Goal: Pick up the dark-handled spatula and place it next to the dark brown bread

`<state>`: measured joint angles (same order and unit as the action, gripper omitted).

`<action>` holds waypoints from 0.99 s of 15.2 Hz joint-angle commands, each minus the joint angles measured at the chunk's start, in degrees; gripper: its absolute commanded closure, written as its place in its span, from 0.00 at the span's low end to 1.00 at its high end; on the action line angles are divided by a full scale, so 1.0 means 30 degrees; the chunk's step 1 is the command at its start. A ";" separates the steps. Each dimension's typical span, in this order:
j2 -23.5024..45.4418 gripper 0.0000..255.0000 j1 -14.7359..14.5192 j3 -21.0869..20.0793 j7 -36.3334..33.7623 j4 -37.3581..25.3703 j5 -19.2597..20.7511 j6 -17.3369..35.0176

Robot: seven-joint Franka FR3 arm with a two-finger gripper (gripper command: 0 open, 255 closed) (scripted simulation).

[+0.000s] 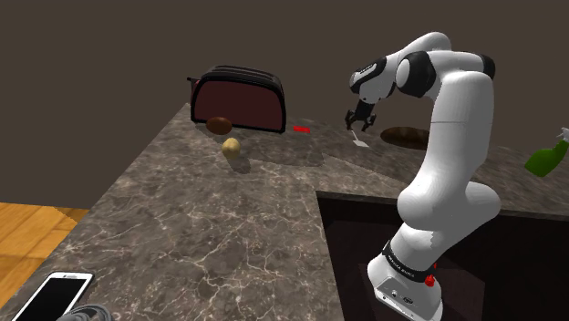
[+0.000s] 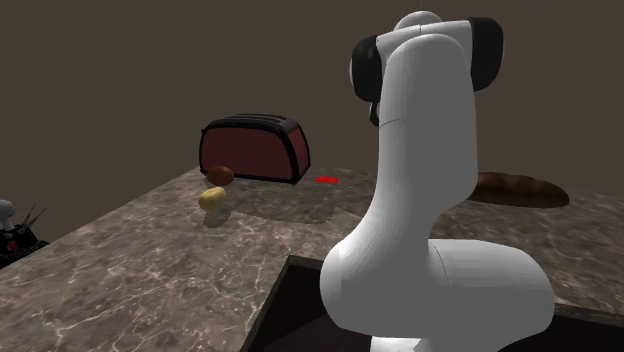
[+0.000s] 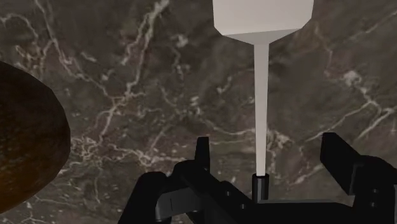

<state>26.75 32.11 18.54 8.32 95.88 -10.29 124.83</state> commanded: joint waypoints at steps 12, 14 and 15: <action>-0.1123 0.00 -0.0147 0.0234 -0.0287 -0.0825 0.0464 -0.1893; -0.1123 0.00 -0.0147 0.0234 -0.0287 -0.0825 0.0464 -0.1893; -0.1123 0.00 -0.0147 0.0234 -0.0287 -0.0825 0.0464 -0.1893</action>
